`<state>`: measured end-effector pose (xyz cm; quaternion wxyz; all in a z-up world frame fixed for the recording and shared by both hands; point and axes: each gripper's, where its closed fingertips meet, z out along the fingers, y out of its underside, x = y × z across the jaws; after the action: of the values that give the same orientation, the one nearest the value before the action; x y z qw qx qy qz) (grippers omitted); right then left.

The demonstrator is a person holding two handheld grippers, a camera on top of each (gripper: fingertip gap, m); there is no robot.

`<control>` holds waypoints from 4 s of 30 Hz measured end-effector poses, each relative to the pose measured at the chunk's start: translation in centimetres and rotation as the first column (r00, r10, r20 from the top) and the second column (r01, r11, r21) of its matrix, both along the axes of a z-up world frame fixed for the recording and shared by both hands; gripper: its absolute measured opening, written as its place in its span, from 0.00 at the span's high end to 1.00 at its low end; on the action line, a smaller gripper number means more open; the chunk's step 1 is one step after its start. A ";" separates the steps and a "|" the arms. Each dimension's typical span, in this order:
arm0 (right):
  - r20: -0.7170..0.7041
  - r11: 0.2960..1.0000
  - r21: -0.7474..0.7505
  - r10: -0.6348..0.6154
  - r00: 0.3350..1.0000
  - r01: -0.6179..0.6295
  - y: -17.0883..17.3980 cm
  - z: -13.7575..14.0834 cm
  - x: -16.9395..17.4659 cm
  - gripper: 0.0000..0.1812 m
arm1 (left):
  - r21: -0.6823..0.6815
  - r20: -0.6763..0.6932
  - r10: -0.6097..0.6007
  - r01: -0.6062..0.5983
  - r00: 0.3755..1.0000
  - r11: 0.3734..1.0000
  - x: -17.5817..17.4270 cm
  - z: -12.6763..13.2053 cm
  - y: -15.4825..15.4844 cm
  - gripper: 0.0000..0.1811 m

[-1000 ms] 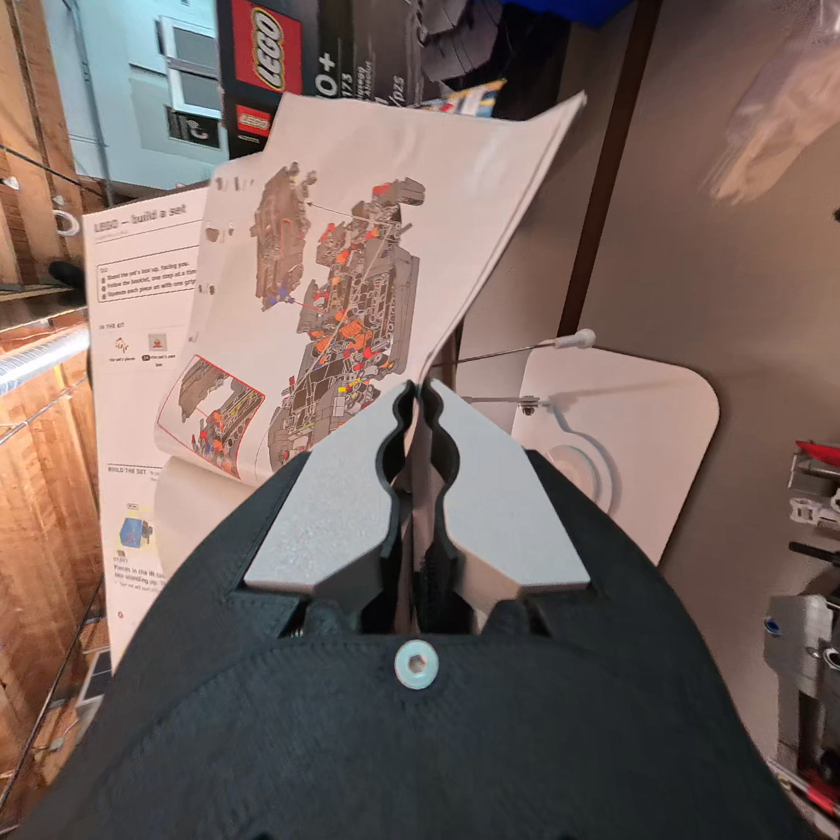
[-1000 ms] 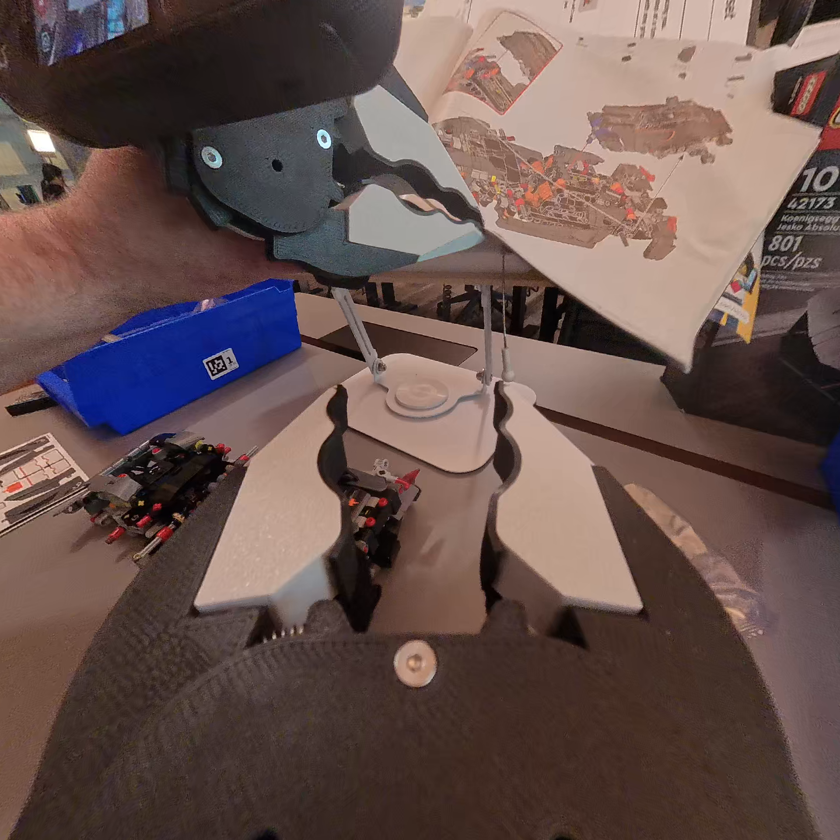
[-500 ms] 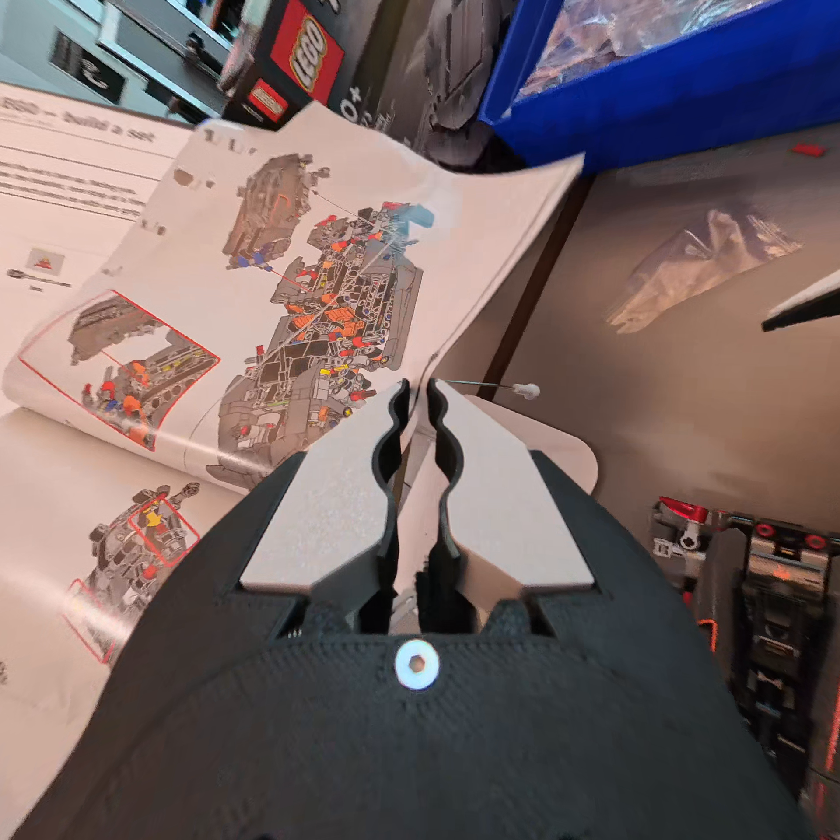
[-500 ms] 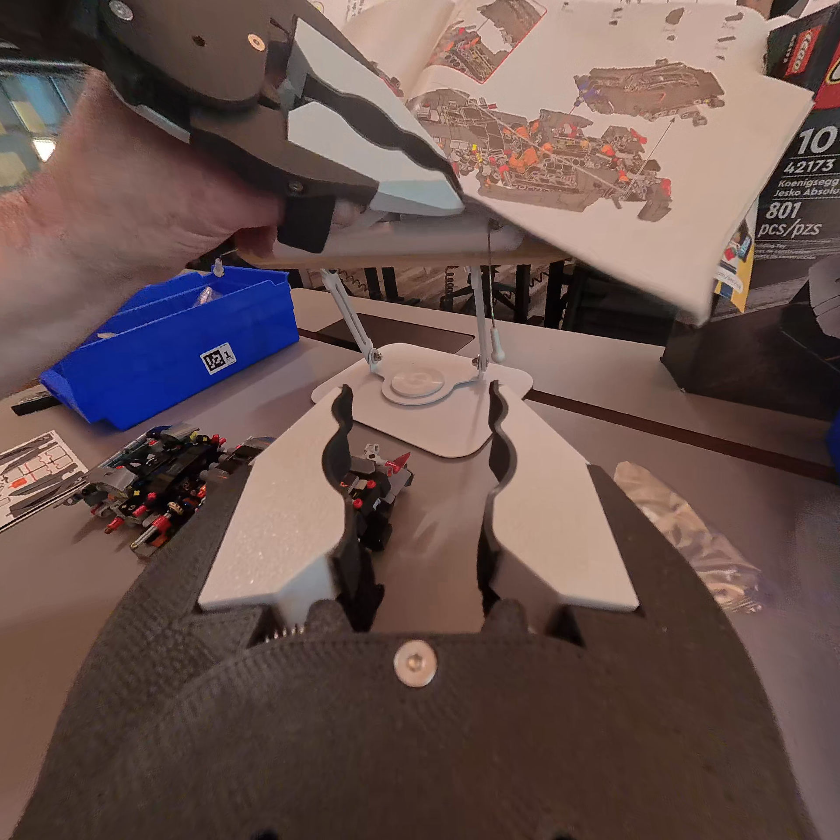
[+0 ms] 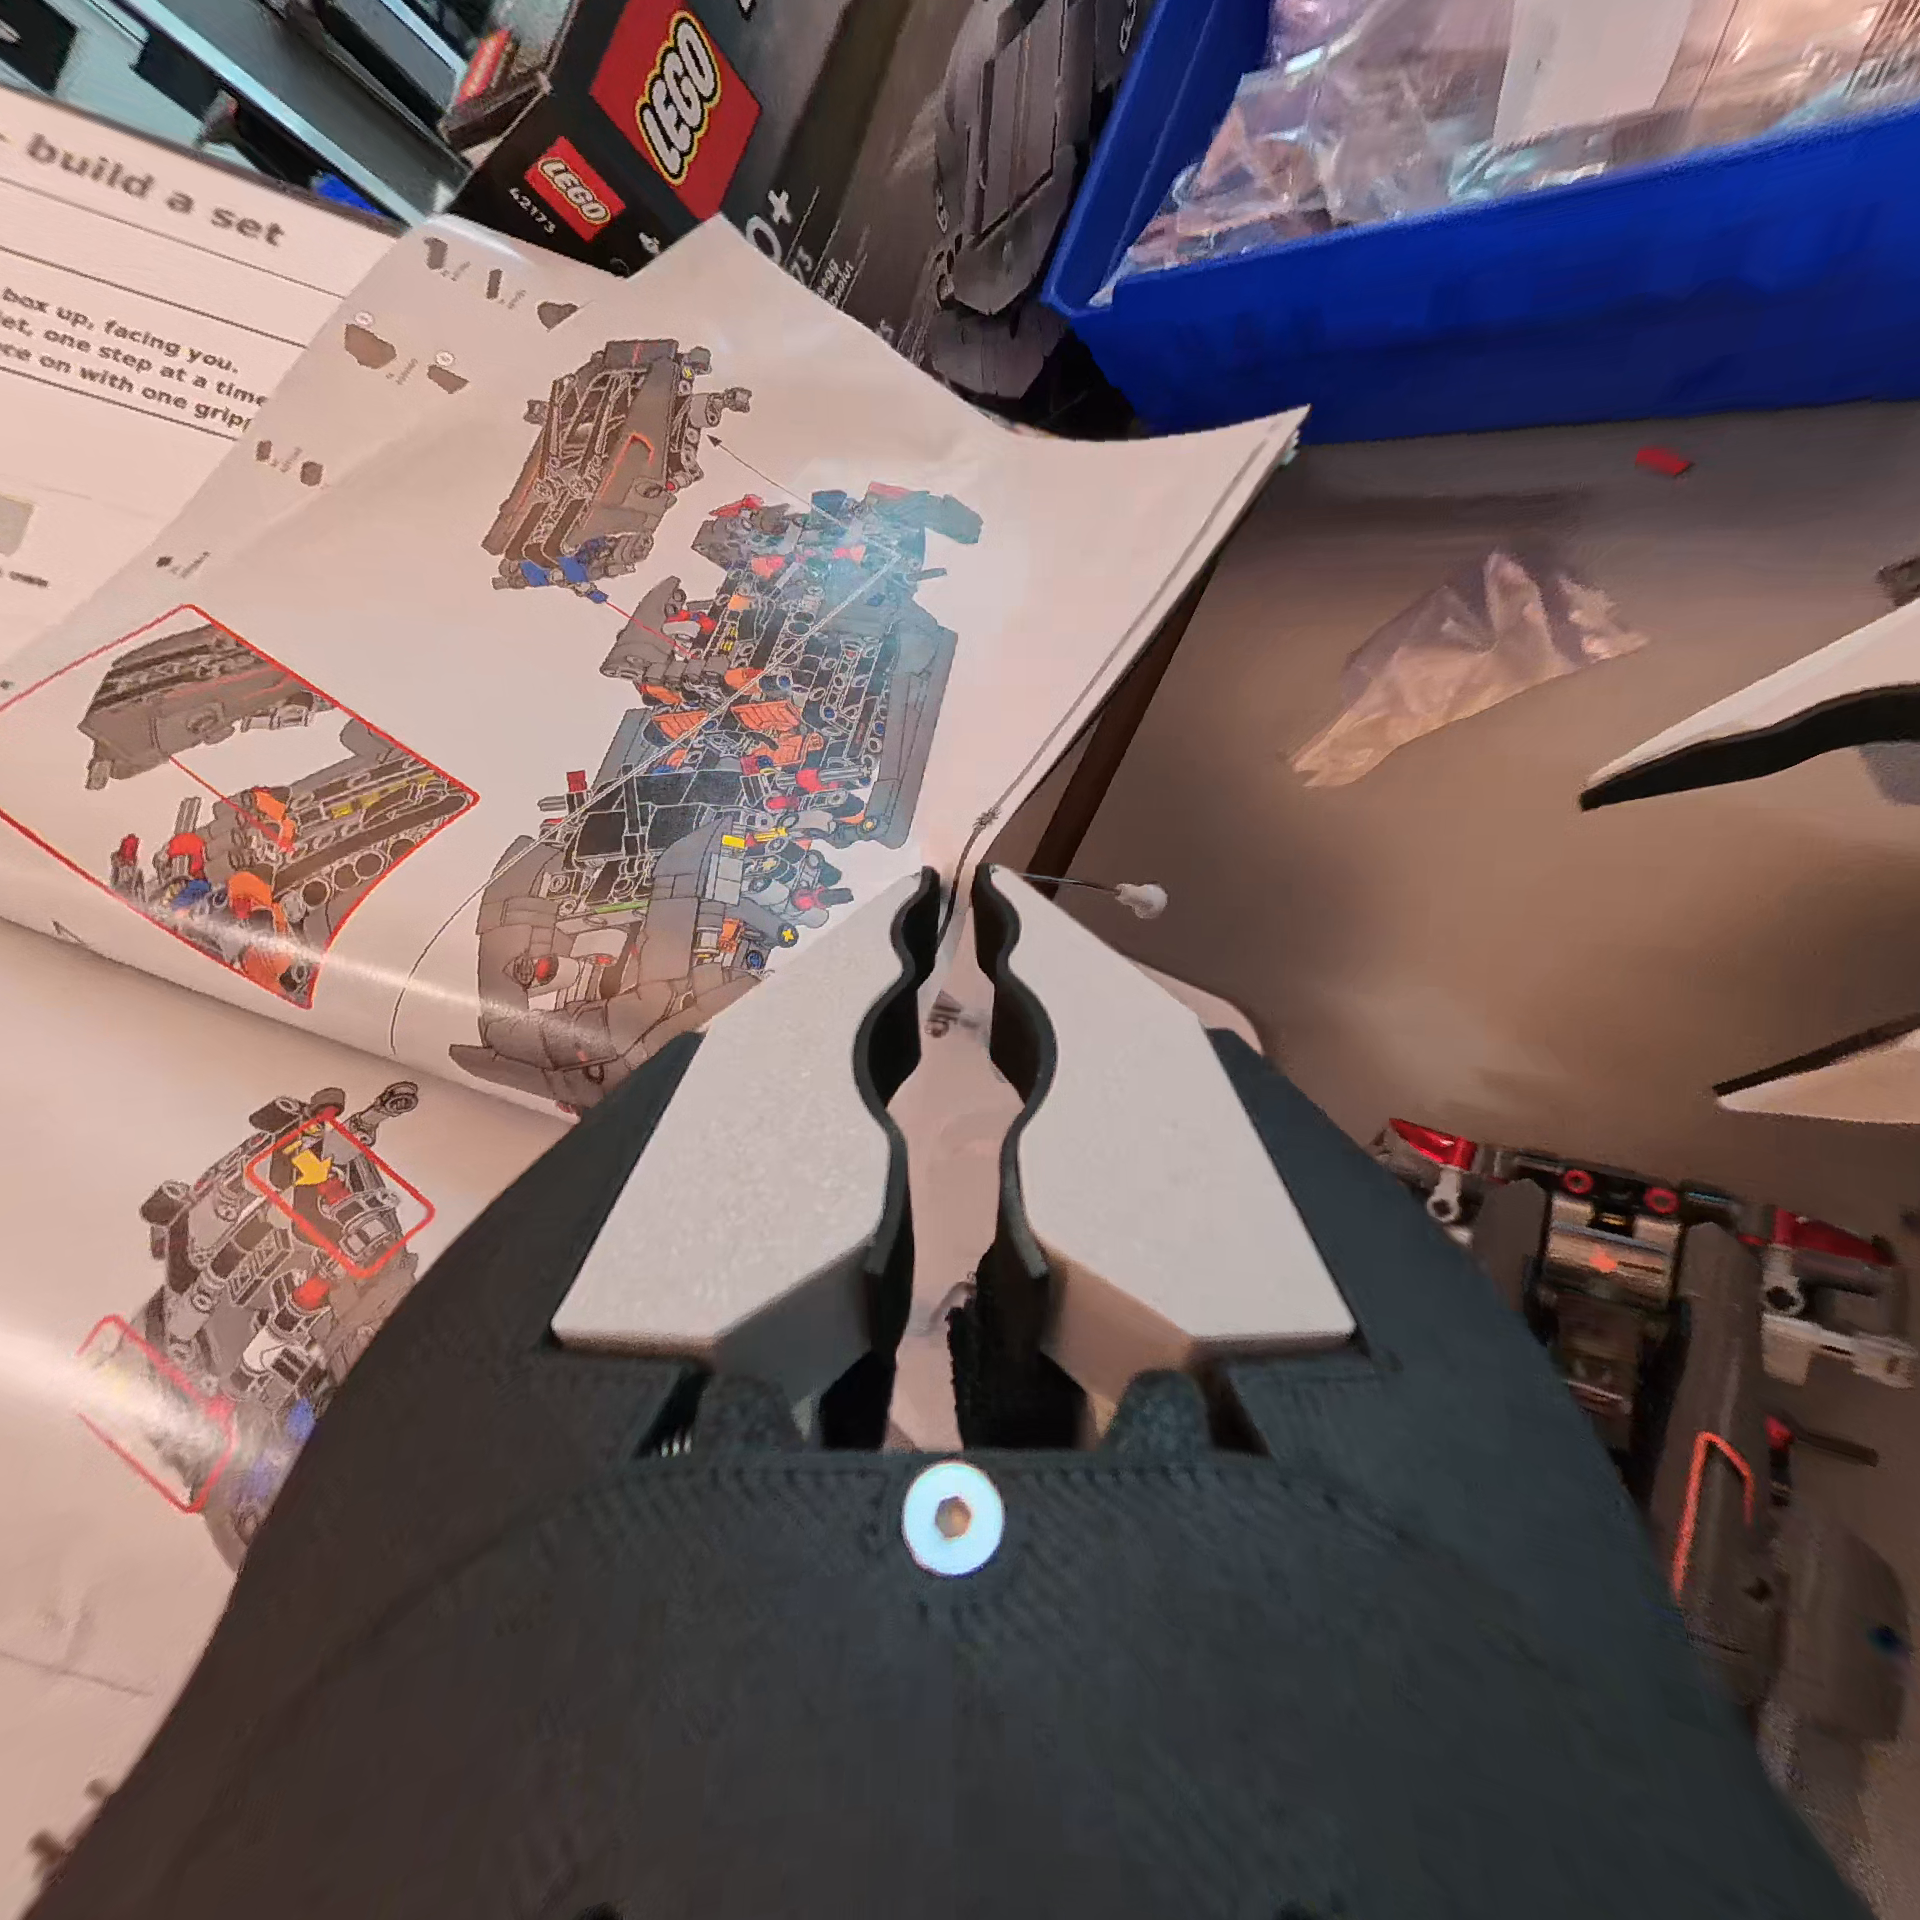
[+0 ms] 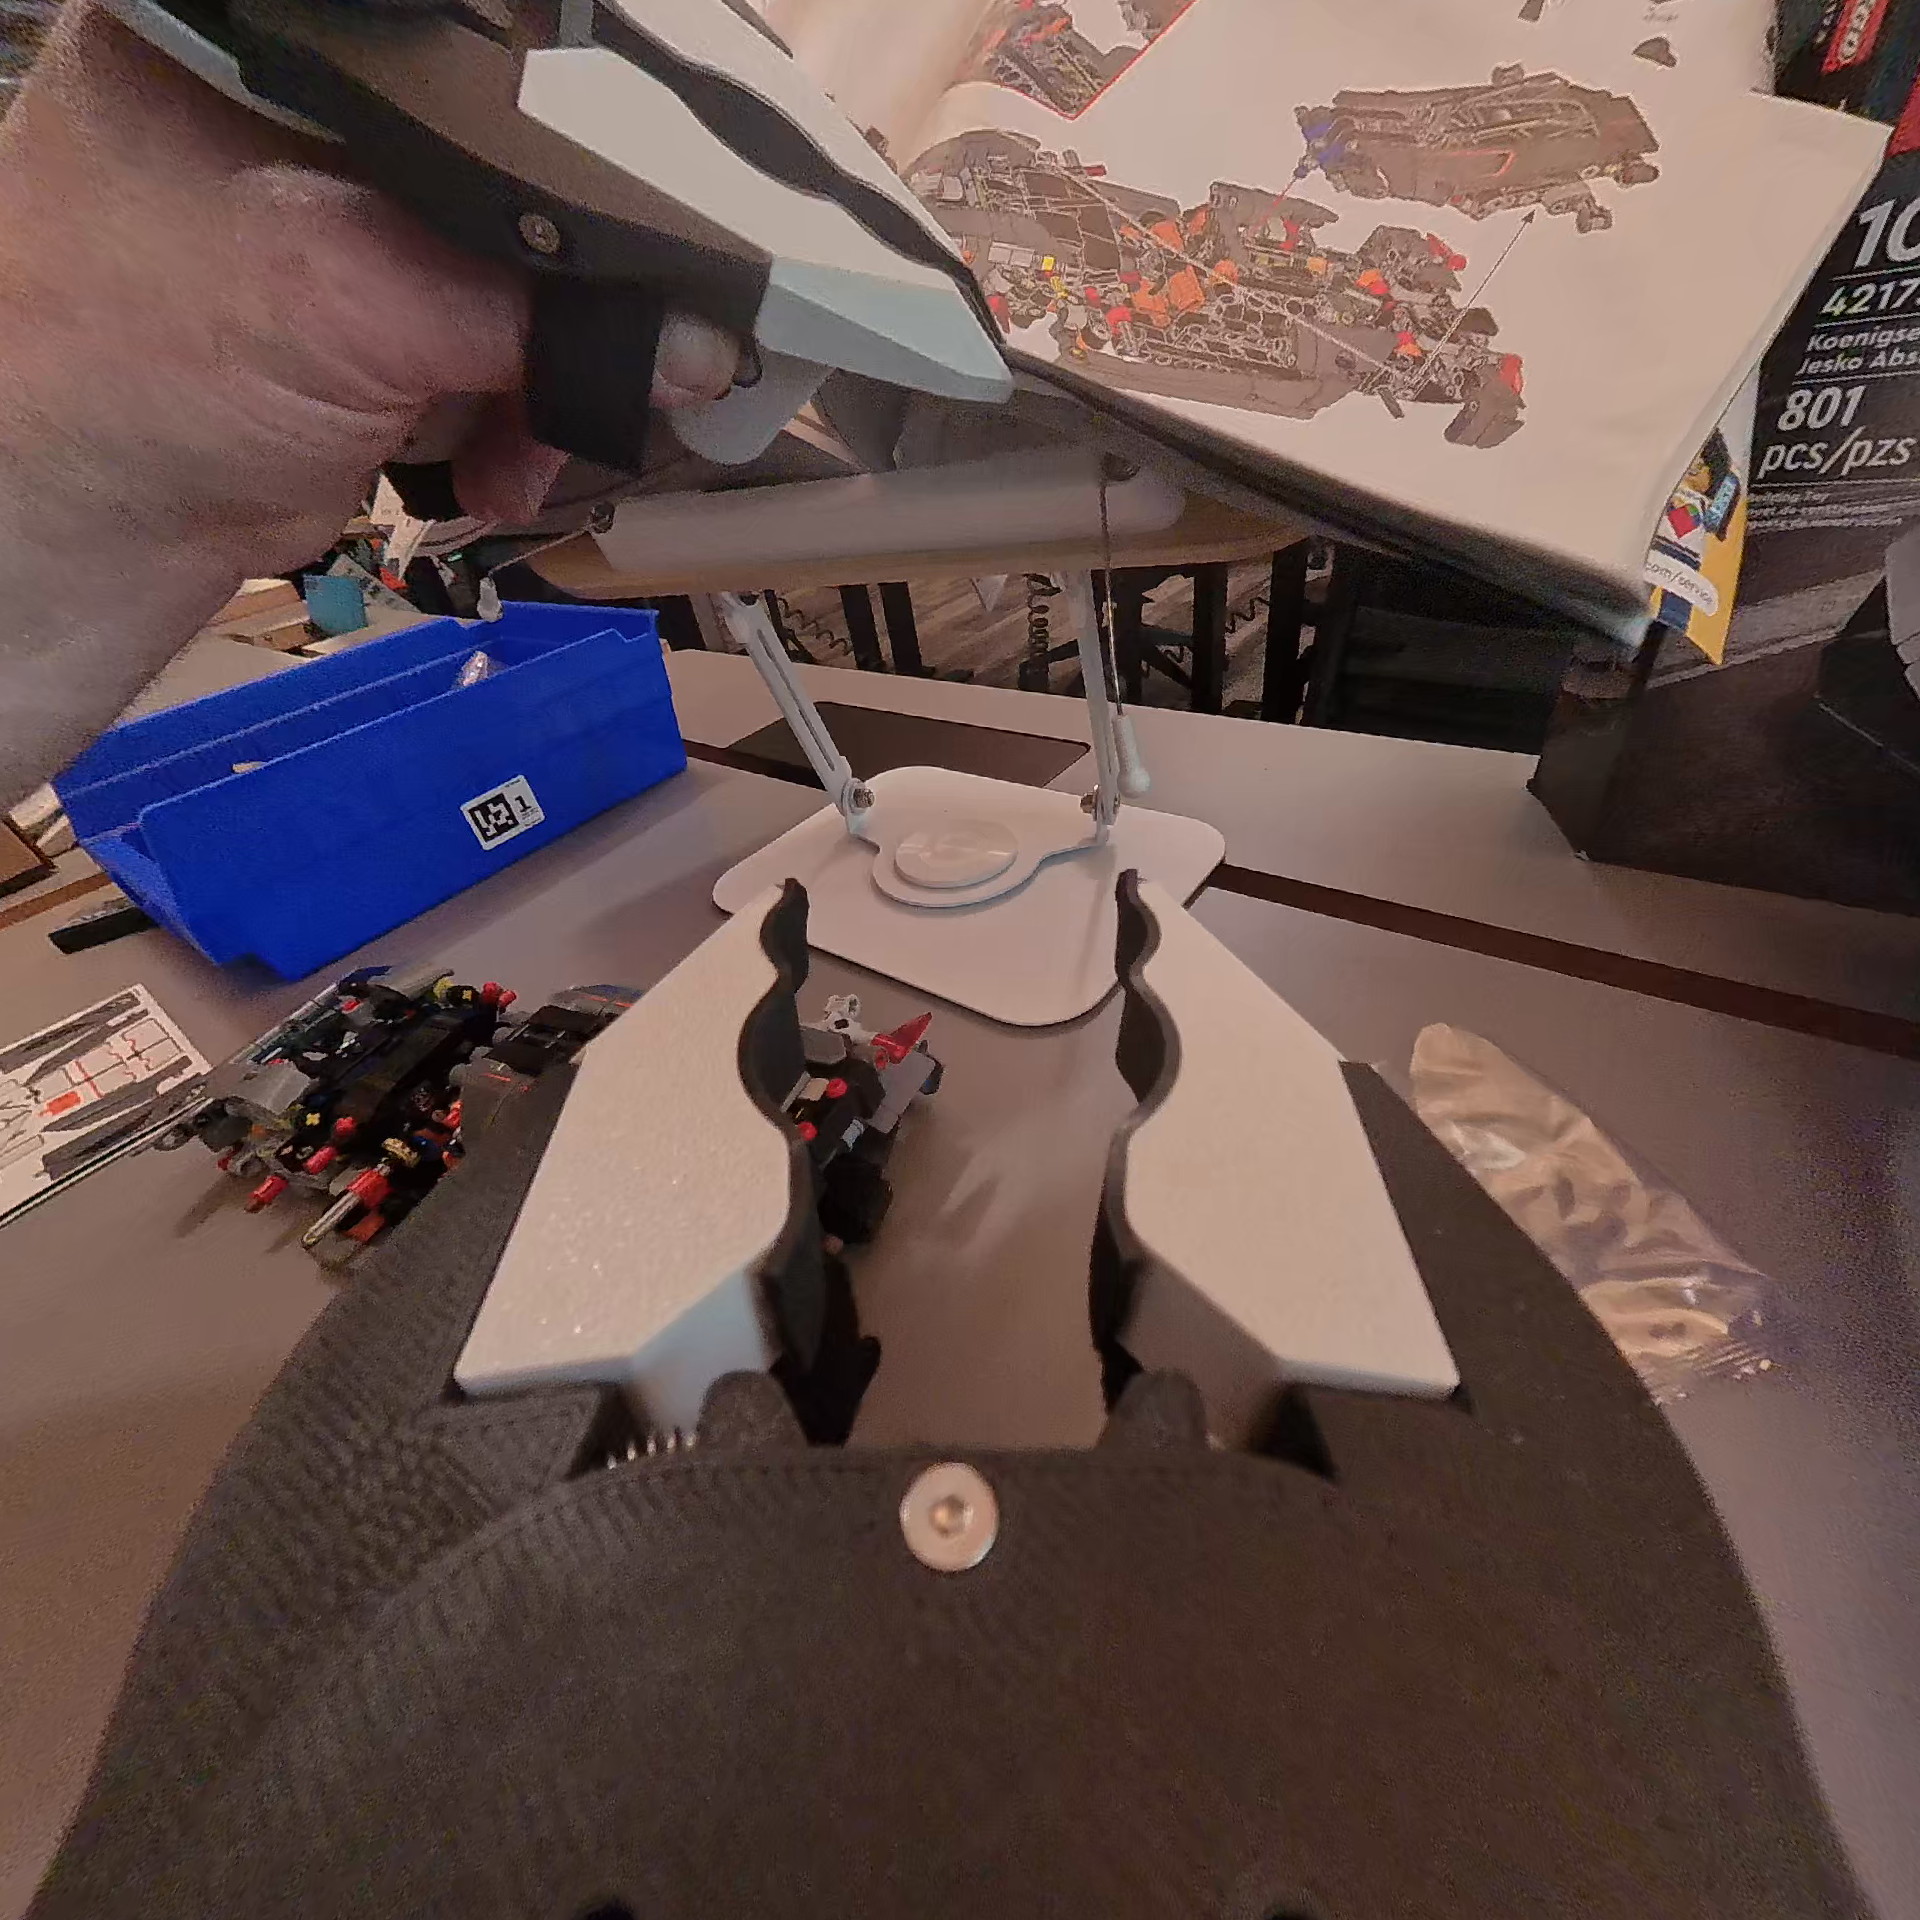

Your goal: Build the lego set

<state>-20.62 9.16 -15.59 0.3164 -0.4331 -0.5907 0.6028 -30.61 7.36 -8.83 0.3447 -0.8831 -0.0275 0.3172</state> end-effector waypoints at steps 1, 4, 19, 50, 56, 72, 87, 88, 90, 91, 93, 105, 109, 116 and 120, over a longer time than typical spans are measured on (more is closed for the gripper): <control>-0.001 1.000 -0.005 0.002 1.000 -0.002 0.0 0.1 0.0 0.68 | 0.025 0.019 -0.001 0.000 1.000 1.000 0.1 0.3 0.0 0.99; -0.004 1.000 -0.019 0.007 1.000 -0.008 0.1 0.3 0.1 0.68 | 0.096 0.088 -0.013 0.005 0.996 0.995 0.3 0.7 0.1 0.99; 0.001 0.998 -0.055 0.028 1.000 -0.027 0.2 0.3 0.1 0.68 | 0.106 0.224 -0.040 0.017 0.974 0.994 0.5 -0.2 -0.2 1.00; 0.014 0.997 -0.067 0.051 0.999 -0.050 -0.3 -0.1 -0.1 0.69 | 0.747 0.193 -0.011 -0.139 0.981 0.650 1.0 8.5 -9.4 1.00; -0.058 0.995 -0.086 0.049 0.997 -0.053 0.0 1.2 -0.3 0.66 | 0.689 0.166 0.002 -0.118 0.986 0.715 1.6 8.0 -9.0 1.00; -0.168 0.991 0.056 -0.111 0.979 0.122 8.2 11.9 -15.8 0.34 | 0.020 -0.072 0.140 -0.139 0.987 0.990 -4.0 2.6 -2.2 1.00; -0.035 0.965 0.262 0.016 0.999 -0.006 5.5 8.5 -22.2 0.50 | 0.041 -0.015 0.106 -0.105 0.994 0.994 -4.4 1.6 -1.9 1.00; -0.040 0.961 0.277 0.010 0.999 0.001 5.5 8.5 -22.2 0.52 | 0.042 -0.017 0.103 -0.103 0.994 0.994 -4.4 1.5 -1.8 1.00; -0.043 0.953 0.303 0.003 0.999 0.011 5.5 8.5 -22.0 0.54 | 0.040 -0.020 0.105 -0.104 0.994 0.994 -4.5 1.4 -1.8 1.00; -0.043 0.949 0.316 0.003 0.999 0.011 5.4 8.5 -21.9 0.56 | 0.042 -0.020 0.105 -0.104 0.994 0.994 -4.4 1.4 -1.8 1.00; -0.049 0.934 0.357 0.010 0.999 0.008 5.1 8.6 -21.6 0.64 | 0.040 -0.022 0.103 -0.102 0.994 0.994 -4.4 1.4 -1.8 1.00; -0.086 0.954 0.300 -0.001 0.996 0.027 6.4 10.0 -21.4 0.57 | 0.013 -0.009 0.093 -0.092 0.996 0.996 -4.4 1.3 -1.8 1.00; -0.097 0.947 0.320 0.032 0.995 0.001 6.1 10.6 -21.8 0.60 | 0.015 0.005 0.089 -0.089 0.996 0.996 -4.5 1.2 -1.8 1.00; -0.054 0.933 0.359 0.030 0.998 -0.009 5.9 9.6 -23.0 0.68 | 0.025 0.013 0.086 -0.087 0.996 0.996 -4.7 1.1 -1.8 1.00; -0.055 0.928 0.373 0.036 0.998 -0.013 5.8 9.6 -22.9 0.71 | 0.029 0.015 0.082 -0.083 0.996 0.996 -4.7 1.1 -1.8 1.00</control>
<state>-43.52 14.94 -5.96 0.4032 -0.3393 -0.6895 0.4969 -35.34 5.53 -7.70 0.3440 -0.8783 -0.0710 0.3245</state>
